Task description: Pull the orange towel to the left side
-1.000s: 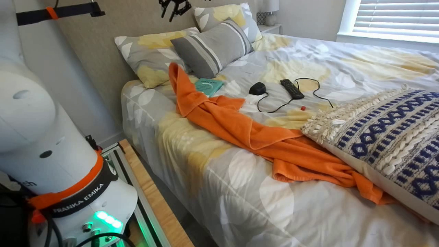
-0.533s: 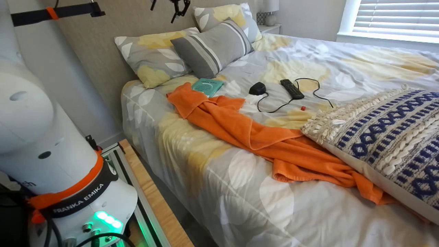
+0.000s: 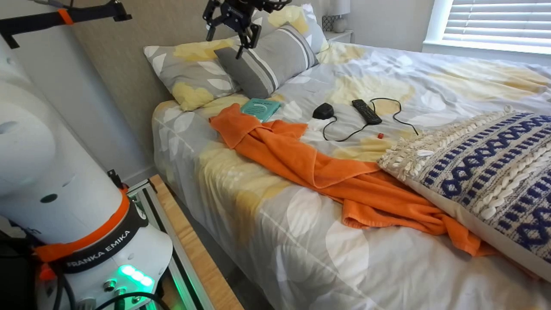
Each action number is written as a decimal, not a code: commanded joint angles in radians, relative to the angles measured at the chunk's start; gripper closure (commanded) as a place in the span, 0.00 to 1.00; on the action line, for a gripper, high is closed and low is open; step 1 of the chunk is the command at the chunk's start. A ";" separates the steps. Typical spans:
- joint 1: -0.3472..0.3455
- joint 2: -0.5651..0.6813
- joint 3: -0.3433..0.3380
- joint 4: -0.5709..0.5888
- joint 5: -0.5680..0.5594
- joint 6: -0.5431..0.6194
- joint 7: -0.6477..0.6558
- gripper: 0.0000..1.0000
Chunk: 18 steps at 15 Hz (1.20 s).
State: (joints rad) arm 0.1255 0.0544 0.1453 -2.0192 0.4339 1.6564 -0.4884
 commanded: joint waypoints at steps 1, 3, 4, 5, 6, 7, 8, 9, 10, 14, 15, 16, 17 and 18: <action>-0.047 -0.138 -0.055 -0.193 -0.172 0.104 -0.002 0.00; -0.073 -0.165 -0.086 -0.255 -0.283 0.172 0.013 0.00; -0.055 -0.097 -0.075 -0.157 -0.208 0.103 -0.001 0.00; -0.066 -0.115 -0.089 -0.188 -0.240 0.128 -0.001 0.00; -0.072 -0.126 -0.098 -0.208 -0.255 0.140 -0.001 0.00; -0.073 -0.134 -0.100 -0.219 -0.261 0.145 -0.001 0.00; -0.072 -0.138 -0.100 -0.222 -0.263 0.146 -0.001 0.00; -0.070 -0.140 -0.098 -0.222 -0.263 0.146 0.000 0.00; -0.069 -0.141 -0.097 -0.222 -0.264 0.146 0.000 0.00; -0.065 -0.111 -0.093 -0.223 -0.274 0.237 -0.014 0.00; -0.062 -0.103 -0.091 -0.234 -0.277 0.315 -0.031 0.00; -0.059 -0.092 -0.090 -0.241 -0.269 0.382 -0.063 0.00; -0.057 -0.067 -0.090 -0.238 -0.253 0.432 -0.084 0.00; -0.055 -0.045 -0.088 -0.239 -0.249 0.486 -0.093 0.00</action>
State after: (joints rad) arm 0.0603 -0.0489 0.0562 -2.2510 0.1716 2.0158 -0.5330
